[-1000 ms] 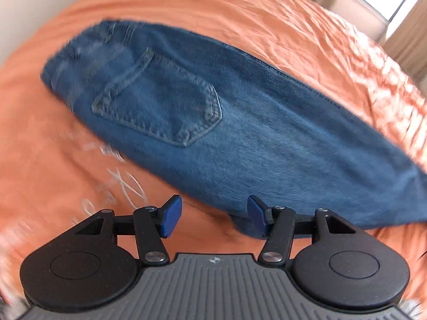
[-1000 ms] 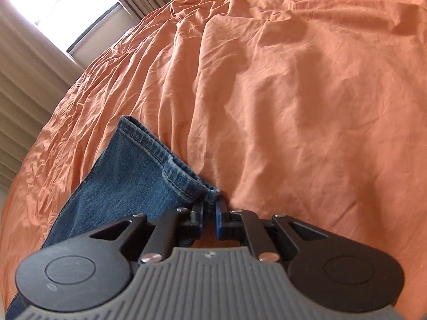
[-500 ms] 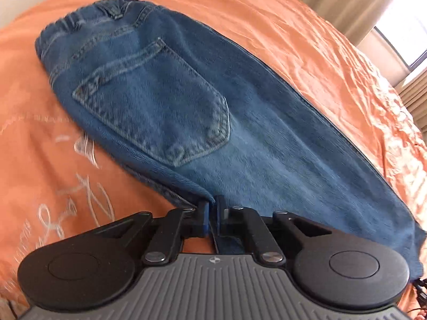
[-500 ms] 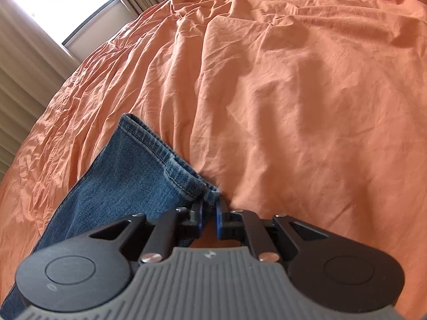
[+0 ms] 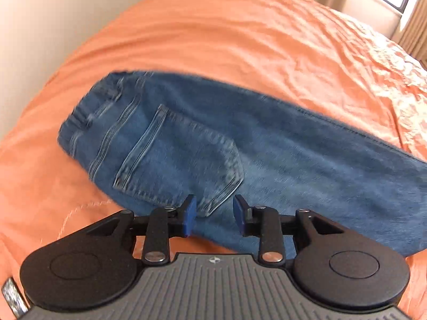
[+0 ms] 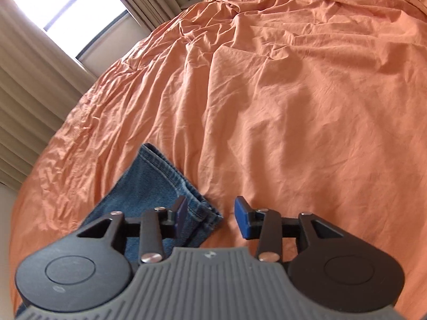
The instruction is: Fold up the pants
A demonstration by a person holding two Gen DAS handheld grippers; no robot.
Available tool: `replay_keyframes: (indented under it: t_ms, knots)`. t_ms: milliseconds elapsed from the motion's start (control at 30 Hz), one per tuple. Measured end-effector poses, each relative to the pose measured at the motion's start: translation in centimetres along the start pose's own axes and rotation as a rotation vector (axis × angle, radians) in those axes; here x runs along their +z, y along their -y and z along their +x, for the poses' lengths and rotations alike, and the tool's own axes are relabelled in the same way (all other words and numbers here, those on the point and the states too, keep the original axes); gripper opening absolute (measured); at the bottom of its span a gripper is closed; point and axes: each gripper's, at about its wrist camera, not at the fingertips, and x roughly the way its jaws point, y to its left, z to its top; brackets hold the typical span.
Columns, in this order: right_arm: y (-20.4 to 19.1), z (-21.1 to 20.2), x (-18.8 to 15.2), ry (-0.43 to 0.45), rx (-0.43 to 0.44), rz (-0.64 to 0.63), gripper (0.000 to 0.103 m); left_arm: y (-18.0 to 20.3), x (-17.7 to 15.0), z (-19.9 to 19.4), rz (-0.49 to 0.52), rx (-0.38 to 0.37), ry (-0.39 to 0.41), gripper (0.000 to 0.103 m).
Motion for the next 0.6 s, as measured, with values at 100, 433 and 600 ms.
replay_keyframes:
  t_ms: [100,433,600]
  knots:
    - [1.0,1.0,-1.1,-0.045,0.093,0.106,0.053,2.0,1.4,0.4,0.029,-0.043,0.03,0.041]
    - [3.5,7.1,-4.0,-0.082,0.238,0.262,0.037,10.4,2.5,3.0,0.134,-0.197,0.035,0.041]
    - [5.2,7.2,-3.9,-0.058,0.331,0.303,0.006,15.4,2.2,4.3,0.233,-0.251,0.019,0.041]
